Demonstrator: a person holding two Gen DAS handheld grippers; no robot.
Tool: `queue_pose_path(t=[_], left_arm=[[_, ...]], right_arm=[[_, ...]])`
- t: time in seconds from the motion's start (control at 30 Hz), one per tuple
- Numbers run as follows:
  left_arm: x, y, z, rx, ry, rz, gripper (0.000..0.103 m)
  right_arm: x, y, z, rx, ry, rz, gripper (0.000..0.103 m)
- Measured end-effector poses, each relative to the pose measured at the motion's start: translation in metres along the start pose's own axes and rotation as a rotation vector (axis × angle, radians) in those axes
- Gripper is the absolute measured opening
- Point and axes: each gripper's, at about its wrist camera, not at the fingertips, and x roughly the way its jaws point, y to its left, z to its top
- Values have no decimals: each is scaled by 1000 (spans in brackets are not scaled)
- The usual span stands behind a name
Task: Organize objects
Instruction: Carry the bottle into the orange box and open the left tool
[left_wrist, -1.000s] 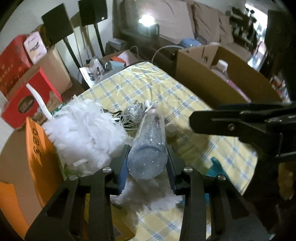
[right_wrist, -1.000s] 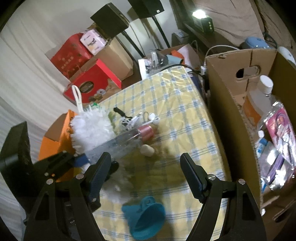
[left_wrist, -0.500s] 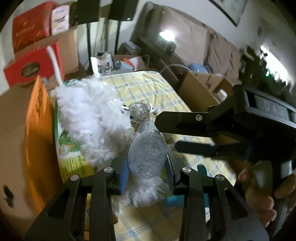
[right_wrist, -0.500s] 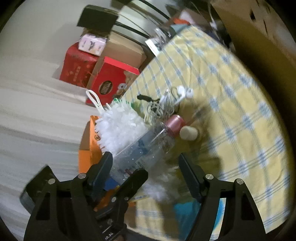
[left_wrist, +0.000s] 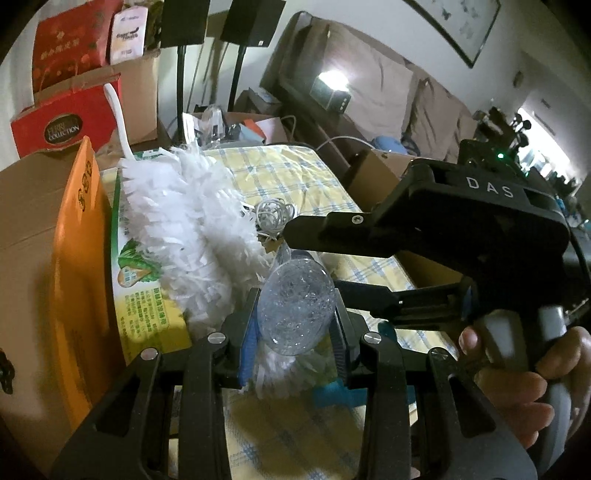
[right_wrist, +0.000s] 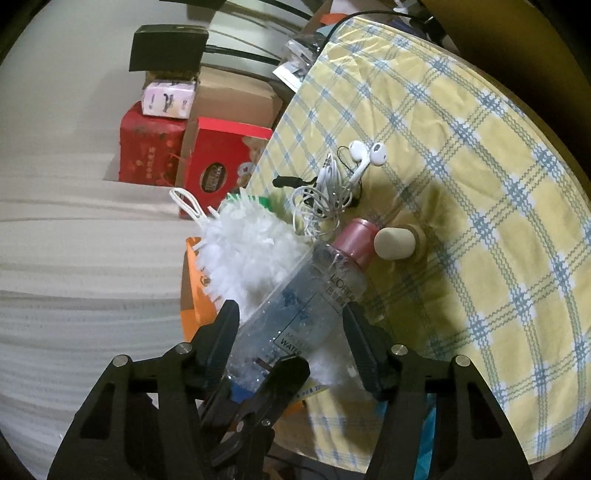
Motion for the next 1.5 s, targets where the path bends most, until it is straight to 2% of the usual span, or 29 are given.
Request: queue_pose_path(t=[0.13, 0.47, 0.93, 1.2, 1.5], left_arm=[[-13, -1, 2, -3, -26, -3, 32], [-71, 15, 9, -27, -117, -5, 32], [-137, 82, -6, -86, -157, 58, 32], [-153, 121, -28, -164, -164, 61, 32], [-134, 139, -45, -233, -119, 55, 32]], right_arm=[[-3, 10, -4, -36, -5, -6, 60], [-10, 75, -28, -176, -20, -11, 60], [45, 153, -77, -326, 66, -30, 59], [83, 175, -102, -411, 112, -76, 59], [111, 177, -112, -476, 128, -165, 57]])
